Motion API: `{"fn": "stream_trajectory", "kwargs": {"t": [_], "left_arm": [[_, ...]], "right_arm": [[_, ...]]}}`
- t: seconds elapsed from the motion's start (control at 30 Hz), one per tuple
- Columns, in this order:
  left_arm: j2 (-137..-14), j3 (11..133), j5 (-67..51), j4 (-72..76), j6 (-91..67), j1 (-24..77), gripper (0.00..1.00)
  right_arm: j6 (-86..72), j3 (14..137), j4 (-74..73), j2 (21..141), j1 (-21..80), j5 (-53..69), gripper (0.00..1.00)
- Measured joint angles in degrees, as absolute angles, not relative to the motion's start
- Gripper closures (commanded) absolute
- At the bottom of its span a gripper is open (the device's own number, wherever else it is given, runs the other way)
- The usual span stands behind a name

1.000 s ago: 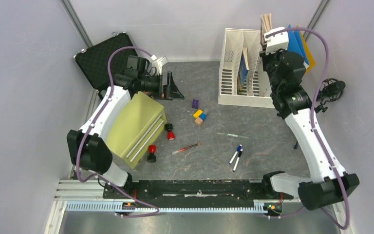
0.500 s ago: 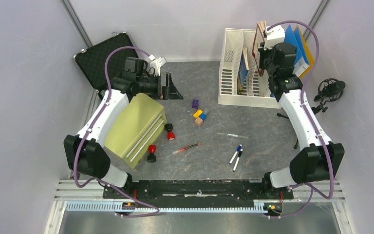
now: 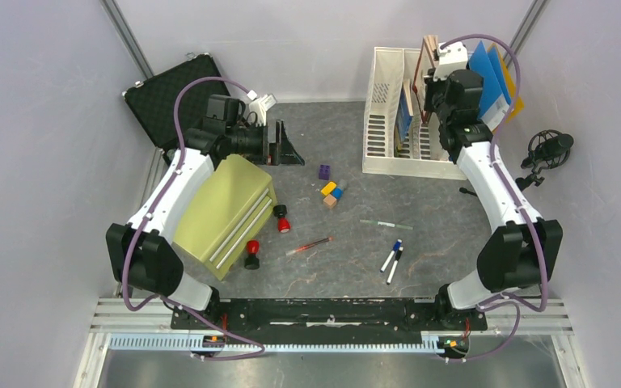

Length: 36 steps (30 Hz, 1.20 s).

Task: Organize the desk
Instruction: Place the book in the storage box.

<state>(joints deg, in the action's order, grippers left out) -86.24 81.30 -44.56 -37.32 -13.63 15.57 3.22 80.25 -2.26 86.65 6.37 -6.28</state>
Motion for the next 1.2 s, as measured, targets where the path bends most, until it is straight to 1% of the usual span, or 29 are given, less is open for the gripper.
{"fn": "stream_trajectory", "kwargs": {"t": [0.4,0.67,1.0,1.2], "left_arm": [[-86.24,81.14,-44.56,-37.15,-13.63,15.57,0.00],[-86.24,81.14,-44.56,-37.12,-13.63,15.57,0.00],[-86.24,80.82,-44.53,-37.12,-13.63,15.57,0.00],[-86.24,80.82,-44.53,-37.12,-13.63,15.57,0.00]], "right_arm": [[-0.08,80.25,1.65,92.18,6.31,-7.73,1.00],[-4.99,79.66,5.87,97.78,4.69,-7.31,1.00],[-7.35,74.81,10.33,104.05,4.03,-7.09,1.00],[-7.66,73.17,11.62,105.62,4.47,-7.16,1.00]]}}
